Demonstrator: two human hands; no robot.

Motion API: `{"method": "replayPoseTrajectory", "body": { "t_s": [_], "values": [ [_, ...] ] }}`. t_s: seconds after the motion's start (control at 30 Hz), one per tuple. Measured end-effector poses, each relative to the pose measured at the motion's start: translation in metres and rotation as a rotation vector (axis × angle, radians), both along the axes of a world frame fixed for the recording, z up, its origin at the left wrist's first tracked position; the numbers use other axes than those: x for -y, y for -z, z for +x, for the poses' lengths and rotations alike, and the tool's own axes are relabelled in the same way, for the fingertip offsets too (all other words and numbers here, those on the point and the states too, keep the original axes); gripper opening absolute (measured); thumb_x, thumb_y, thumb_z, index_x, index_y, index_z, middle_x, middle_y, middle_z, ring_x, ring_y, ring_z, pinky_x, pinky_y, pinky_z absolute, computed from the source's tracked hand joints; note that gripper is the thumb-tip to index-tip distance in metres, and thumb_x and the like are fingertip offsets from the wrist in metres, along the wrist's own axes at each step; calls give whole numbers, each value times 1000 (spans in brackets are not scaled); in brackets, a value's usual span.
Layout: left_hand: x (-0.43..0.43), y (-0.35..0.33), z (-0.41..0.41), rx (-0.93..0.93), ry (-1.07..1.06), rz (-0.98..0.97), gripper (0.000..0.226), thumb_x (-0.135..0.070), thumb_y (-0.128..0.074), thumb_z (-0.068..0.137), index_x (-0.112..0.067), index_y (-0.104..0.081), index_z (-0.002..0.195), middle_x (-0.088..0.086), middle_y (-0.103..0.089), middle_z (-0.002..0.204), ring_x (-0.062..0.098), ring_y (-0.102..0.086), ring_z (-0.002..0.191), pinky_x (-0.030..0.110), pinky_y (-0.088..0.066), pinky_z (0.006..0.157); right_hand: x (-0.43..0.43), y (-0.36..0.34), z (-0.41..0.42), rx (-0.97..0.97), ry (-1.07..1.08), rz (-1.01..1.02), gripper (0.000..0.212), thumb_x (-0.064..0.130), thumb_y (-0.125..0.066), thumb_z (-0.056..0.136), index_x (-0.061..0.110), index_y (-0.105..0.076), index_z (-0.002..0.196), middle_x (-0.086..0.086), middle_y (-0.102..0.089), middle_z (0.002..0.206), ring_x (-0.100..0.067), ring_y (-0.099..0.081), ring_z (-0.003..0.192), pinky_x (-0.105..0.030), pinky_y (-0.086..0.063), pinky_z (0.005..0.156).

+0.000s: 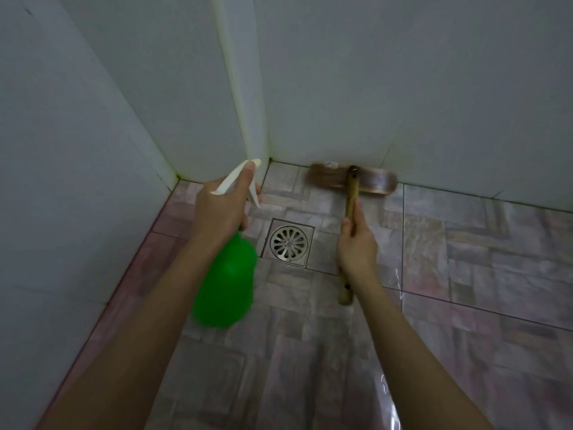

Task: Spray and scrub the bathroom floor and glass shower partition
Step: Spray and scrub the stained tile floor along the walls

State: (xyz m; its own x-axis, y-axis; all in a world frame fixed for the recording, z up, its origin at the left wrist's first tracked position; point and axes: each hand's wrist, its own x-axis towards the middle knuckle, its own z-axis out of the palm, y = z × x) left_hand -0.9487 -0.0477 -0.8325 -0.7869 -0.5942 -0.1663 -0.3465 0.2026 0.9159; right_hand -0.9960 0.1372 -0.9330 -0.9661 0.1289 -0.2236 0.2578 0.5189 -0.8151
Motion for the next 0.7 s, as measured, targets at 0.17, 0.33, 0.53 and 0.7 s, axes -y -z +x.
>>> {"method": "replayPoseTrajectory", "body": {
  "t_s": [0.17,0.33,0.53,0.7],
  "values": [
    [12,-2,16,-45,14,-12,36,-60,-55,92,-37,-77,75,30,-71,85,15,-53,40,33,-50,56,67,3,6,12,-78,-26,55,24,-30,103,35,-8,152,-2,-45,58,-15,-42,49,-27,-34,46],
    [16,-7,26,-45,-7,-1,33,-57,-54,96,-55,-73,68,29,-71,97,14,-51,42,30,-47,55,43,4,3,-57,-112,-74,50,24,-34,103,35,-22,150,1,-46,59,-12,-40,48,-22,-31,41],
    [20,-14,33,-61,-16,-3,31,-59,-53,95,-59,-71,70,26,-72,103,21,-50,50,31,-44,55,50,5,2,-50,-39,-121,52,20,-34,103,30,-19,151,-1,-46,60,-11,-37,46,-23,-33,42],
    [13,-11,34,-48,-21,37,32,-52,-54,97,-46,-74,72,28,-72,102,6,-44,38,19,-40,43,39,4,0,-67,-56,-118,51,20,-36,102,31,-25,150,-9,-61,71,-20,-53,54,-39,-48,52]
  ]
}}
